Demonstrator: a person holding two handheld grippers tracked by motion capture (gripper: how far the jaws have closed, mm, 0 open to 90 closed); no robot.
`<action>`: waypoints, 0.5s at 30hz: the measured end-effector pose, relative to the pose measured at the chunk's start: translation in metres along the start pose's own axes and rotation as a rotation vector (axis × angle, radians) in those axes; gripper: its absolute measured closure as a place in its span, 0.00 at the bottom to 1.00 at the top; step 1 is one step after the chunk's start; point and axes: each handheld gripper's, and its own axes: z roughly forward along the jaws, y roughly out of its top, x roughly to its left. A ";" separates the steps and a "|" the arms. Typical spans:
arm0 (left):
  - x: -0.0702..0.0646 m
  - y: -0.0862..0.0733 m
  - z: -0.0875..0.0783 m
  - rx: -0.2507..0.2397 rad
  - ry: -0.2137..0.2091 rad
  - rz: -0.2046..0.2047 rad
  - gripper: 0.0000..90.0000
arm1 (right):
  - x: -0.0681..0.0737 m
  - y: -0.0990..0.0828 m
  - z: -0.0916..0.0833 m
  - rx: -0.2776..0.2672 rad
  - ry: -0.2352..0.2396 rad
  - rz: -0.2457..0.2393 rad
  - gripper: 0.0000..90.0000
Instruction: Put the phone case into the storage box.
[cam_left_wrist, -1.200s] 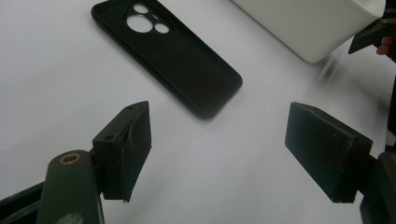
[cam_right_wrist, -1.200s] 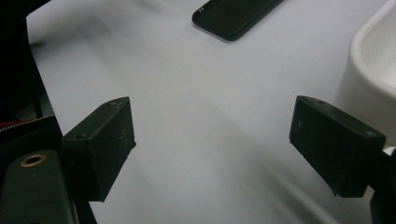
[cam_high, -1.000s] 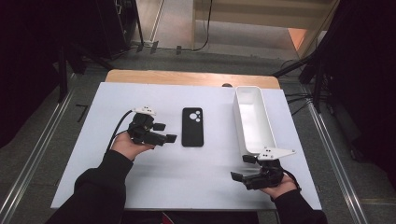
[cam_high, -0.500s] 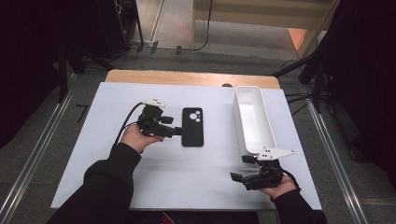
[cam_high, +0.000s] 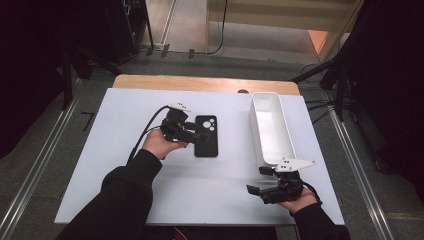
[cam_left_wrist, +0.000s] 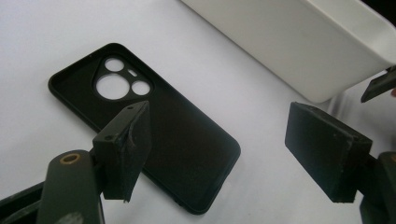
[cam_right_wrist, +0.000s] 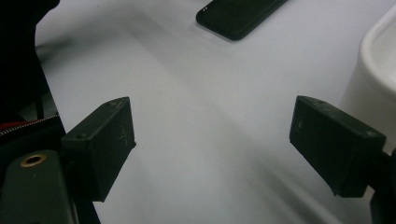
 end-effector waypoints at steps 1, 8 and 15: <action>0.000 -0.001 0.002 0.003 0.003 0.010 0.25 | 0.000 0.000 0.000 -0.001 0.000 0.001 0.14; -0.005 -0.004 0.005 -0.013 0.031 0.026 0.58 | 0.000 0.000 0.000 0.000 0.003 -0.003 0.14; -0.009 -0.014 0.008 0.008 -0.007 0.007 0.99 | 0.000 0.000 0.000 0.000 0.001 -0.003 0.14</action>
